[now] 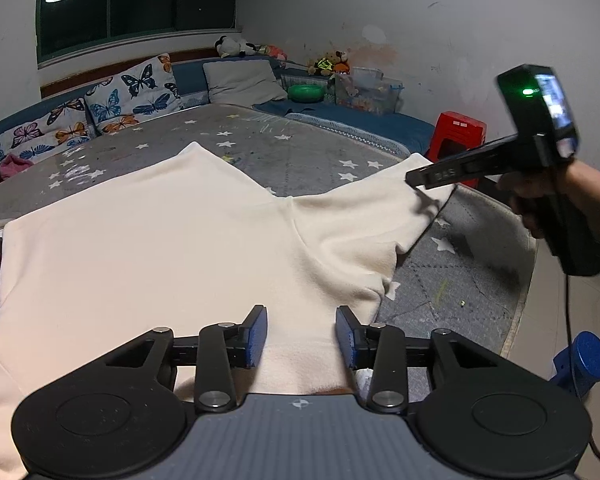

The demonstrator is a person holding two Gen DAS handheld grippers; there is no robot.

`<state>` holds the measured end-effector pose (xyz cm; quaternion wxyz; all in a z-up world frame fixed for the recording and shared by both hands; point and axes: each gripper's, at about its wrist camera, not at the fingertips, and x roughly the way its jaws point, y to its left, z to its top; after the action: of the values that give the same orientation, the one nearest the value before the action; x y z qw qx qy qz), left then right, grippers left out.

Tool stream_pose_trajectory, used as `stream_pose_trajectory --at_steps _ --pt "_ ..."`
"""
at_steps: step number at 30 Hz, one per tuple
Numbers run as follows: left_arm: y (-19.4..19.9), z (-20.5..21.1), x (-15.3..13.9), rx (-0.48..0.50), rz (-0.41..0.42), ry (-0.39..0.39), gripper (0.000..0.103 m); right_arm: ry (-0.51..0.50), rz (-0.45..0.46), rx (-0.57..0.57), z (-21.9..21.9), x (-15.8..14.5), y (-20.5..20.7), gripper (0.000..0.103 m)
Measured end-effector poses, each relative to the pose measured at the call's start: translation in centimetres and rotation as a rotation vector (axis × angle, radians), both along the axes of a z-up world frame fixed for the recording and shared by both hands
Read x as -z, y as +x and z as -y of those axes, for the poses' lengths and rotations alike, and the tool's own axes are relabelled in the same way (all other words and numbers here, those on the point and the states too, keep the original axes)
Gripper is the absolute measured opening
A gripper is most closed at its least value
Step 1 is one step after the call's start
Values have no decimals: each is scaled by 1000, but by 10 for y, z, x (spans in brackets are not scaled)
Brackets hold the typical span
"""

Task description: Fold clothes

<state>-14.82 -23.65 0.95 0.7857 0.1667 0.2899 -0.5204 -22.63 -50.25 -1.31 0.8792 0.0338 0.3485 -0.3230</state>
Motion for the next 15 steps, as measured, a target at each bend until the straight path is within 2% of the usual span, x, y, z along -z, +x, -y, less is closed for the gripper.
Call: stream_pose_trajectory --at_steps 7,11,14,15 --pt "0 -3 -2 20 4 6 42 -6 1 41 28 -1 5 52" --pt "-1 -3 -9 25 8 -6 42 4 47 -14 12 -15 -11 53" --pt "-3 1 -17 42 24 -30 41 48 44 -54 0 -18 -21 48" --pt "-4 3 -18 50 24 -35 41 54 28 -61 -4 -17 -24 42"
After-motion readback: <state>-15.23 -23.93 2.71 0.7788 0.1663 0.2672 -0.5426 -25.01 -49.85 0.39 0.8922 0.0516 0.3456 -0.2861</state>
